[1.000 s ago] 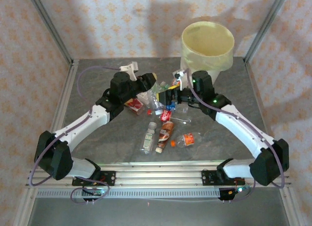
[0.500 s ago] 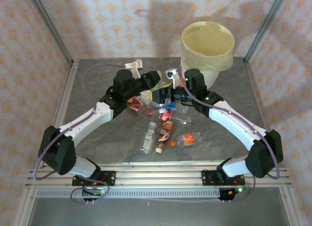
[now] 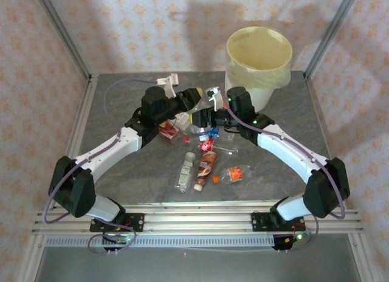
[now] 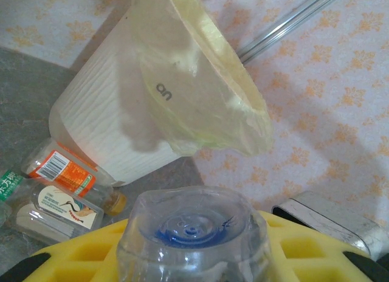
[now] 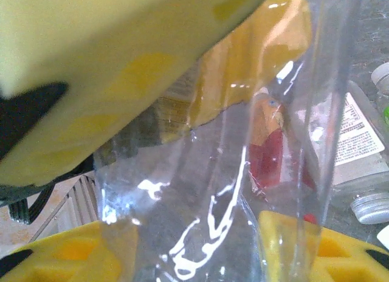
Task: Put the plastic bottles in the bin
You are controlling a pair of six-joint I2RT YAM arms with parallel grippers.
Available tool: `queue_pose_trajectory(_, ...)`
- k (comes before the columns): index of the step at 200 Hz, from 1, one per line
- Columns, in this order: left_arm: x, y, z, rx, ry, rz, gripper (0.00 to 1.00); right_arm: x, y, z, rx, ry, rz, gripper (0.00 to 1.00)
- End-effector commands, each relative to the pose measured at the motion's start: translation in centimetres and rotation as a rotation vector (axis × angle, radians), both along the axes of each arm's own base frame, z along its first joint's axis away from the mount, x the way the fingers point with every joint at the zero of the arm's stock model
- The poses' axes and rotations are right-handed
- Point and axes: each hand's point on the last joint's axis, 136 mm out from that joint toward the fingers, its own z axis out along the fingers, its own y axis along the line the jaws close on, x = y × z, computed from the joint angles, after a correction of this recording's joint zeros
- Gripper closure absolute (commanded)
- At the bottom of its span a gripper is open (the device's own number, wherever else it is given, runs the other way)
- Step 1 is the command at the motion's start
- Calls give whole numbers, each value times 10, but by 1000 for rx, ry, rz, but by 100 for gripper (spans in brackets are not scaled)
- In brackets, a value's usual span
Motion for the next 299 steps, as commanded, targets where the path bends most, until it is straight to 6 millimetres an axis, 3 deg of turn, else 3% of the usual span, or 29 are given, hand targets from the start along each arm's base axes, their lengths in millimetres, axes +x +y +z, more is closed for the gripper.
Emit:
queue_pose_trajectory(1, -1, -5, 16, -33, -32, -20, 56, 0, 0, 7, -25, -58, 9, 54)
queue_pose_trajectory(15, -1, -5, 15, -27, -25, -17, 53, 1, -2, 5, -38, -56, -3, 56)
queue_pose_trajectory(60, 0, -10, 14, -17, 31, -51, 11, 5, -8, -1, -67, -64, -39, 61)
queue_pose_trajectory(80, -1, -3, 18, -4, 25, -25, 0, 7, -11, -7, -91, -61, -58, 63)
queue_pose_trajectory(131, -3, 46, 25, 15, 26, 157, 0, 13, -25, -17, -179, -69, -118, 65)
queue_pose_trajectory(180, -14, 92, 24, 25, 51, 293, 0, 26, -44, -8, -238, -92, -176, 65)
queue_pose_trajectory(262, -59, 201, -23, 247, 169, 745, 0, 64, -90, 72, -201, -213, -326, 66)
queue_pose_trajectory(299, -73, 225, -50, 290, 234, 856, 0, 92, -115, 114, -141, -249, -434, 67)
